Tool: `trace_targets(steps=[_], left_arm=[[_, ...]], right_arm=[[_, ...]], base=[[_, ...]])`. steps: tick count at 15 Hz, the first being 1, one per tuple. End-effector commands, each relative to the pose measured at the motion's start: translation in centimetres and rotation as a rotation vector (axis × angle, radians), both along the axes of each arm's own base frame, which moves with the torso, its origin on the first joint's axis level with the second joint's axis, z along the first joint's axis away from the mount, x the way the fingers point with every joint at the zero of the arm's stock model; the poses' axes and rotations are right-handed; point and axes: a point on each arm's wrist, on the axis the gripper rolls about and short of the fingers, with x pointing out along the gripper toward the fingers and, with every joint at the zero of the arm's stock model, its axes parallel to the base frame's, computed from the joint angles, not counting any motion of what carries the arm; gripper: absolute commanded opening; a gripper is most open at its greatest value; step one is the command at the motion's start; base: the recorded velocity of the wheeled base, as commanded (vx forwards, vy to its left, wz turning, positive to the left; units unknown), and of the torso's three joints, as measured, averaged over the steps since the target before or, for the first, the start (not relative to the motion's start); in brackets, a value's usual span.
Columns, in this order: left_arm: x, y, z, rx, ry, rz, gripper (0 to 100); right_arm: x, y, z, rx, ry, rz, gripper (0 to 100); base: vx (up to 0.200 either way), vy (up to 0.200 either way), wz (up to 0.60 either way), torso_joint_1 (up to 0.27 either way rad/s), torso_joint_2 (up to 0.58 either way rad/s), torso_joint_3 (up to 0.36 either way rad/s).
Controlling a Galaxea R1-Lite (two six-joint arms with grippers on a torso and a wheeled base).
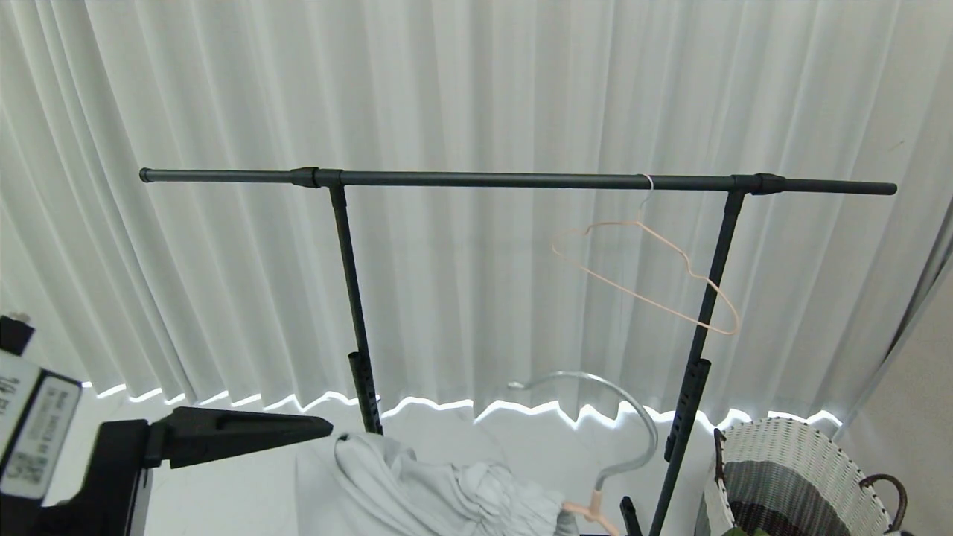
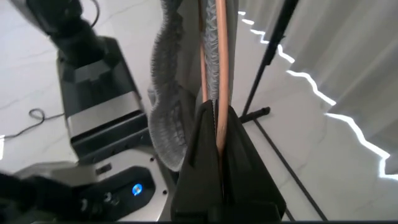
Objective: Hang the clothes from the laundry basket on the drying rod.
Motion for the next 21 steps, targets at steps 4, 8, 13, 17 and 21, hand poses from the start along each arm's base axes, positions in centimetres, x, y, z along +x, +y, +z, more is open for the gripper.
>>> trace_targets(steps=[4,8,13,17,21], left_arm=[[1.2,-2.5,-2.1,0.103,0.073,-0.122,100],[1.5,-4.1,-3.7,0.175,0.137,-0.174,100],[1.5,-4.2,-4.8,0.206,0.178,-0.187,100],[1.8,-4.6,-5.2,0.222,0.197,-0.18,0],[1.8,-4.6,-5.2,0.222,0.195,-0.179,0]], right_arm=[[-1.5,-0.2,-0.7,-0.025,0.01,0.103,0],[-1.9,0.2,-0.9,-0.04,0.024,0.151,0],[-2.0,0.4,-0.8,-0.036,0.026,0.171,0],[-2.0,0.4,-0.7,-0.031,0.021,0.174,0],[-2.0,0.6,-0.5,-0.022,0.02,0.172,0]], base=[[0.0,0.0,0.0,0.0,0.0,0.0],[0.0,0.0,0.0,0.0,0.0,0.0],[0.0,0.0,0.0,0.0,0.0,0.0],[0.0,0.0,0.0,0.0,0.0,0.0],[0.0,0.0,0.0,0.0,0.0,0.0]])
